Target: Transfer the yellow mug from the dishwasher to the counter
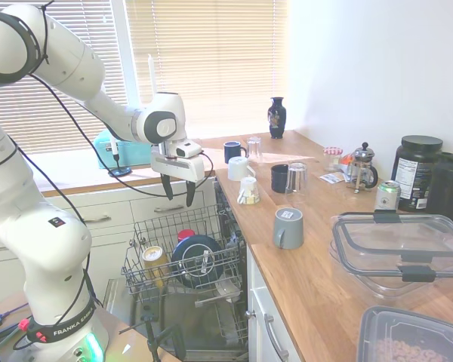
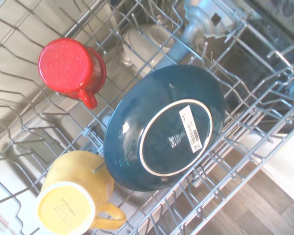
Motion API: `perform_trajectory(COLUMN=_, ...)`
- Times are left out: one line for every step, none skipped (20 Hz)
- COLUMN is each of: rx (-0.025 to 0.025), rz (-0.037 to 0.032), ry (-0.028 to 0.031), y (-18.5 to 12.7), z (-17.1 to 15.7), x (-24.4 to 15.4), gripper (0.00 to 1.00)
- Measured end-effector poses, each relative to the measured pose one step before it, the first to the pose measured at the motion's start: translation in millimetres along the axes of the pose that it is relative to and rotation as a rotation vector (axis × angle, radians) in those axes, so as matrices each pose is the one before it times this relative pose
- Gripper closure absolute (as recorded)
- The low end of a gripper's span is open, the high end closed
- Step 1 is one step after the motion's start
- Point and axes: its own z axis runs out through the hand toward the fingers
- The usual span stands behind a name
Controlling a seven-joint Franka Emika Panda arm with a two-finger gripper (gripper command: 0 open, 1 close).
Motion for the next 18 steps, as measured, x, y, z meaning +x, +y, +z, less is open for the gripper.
perform_trajectory(rx=-0.00073, rz=-0.00001, ry=-0.00067, y=-0.03, z=0.49, x=0.03, gripper=0.0)
perform_trajectory(rx=0.00116, rz=0.00171, ry=0.0012, y=-0.36, z=0.16, x=-0.18, gripper=0.0)
perform_trajectory(rx=0.00265, rz=0.00124, ry=0.00383, y=-1.62, z=1.62, x=-2.14, gripper=0.0)
perform_trajectory(rx=0.00042, rz=-0.00307, ry=0.00319, y=-2.07, z=4.54, x=-5.5, gripper=0.0)
perform_trajectory(rx=-0.00043, rz=-0.00982, ry=0.00281, y=-2.5, z=5.94, x=-7.46, gripper=0.0)
perform_trajectory(rx=0.00112, rz=-0.01599, ry=0.00306, y=-2.46, z=7.12, x=-8.7, gripper=0.0)
perform_trajectory(rx=0.00247, rz=-0.01682, ry=0.00144, y=-2.28, z=7.27, x=-9.23, gripper=0.0)
perform_trajectory(rx=0.00292, rz=-0.01568, ry=0.00297, y=-1.98, z=5.84, x=-7.55, gripper=0.0)
perform_trajectory(rx=0.00404, rz=-0.01292, ry=0.00437, y=-1.36, z=5.04, x=-5.76, gripper=0.0)
perform_trajectory(rx=0.00567, rz=-0.01206, ry=0.00503, y=-1.82, z=4.29, x=-4.62, gripper=0.0)
perform_trajectory(rx=0.00147, rz=-0.01272, ry=0.00143, y=-1.93, z=5.07, x=-4.83, gripper=0.0)
perform_trajectory(rx=-0.00084, rz=-0.0134, ry=0.0, y=-2.82, z=5.53, x=-3.88, gripper=0.0)
perform_trajectory(rx=-0.00216, rz=-0.01669, ry=0.00043, y=-3.51, z=5.84, x=-3.41, gripper=0.0)
perform_trajectory(rx=-0.00176, rz=-0.01842, ry=0.00107, y=-4.29, z=6.51, x=-3.75, gripper=0.0)
perform_trajectory(rx=-0.00241, rz=-0.02548, ry=0.00235, y=-4.32, z=7.38, x=-3.7, gripper=0.0)
perform_trajectory(rx=-0.00348, rz=-0.02466, ry=0.00135, y=-3.97, z=7.7, x=-3.7, gripper=0.0)
perform_trajectory(rx=-0.00224, rz=-0.02795, ry=0.00589, y=-4.03, z=7.24, x=-3.14, gripper=0.0)
perform_trajectory(rx=-0.00187, rz=-0.02868, ry=0.00662, y=-4.27, z=7.37, x=-2.83, gripper=0.0)
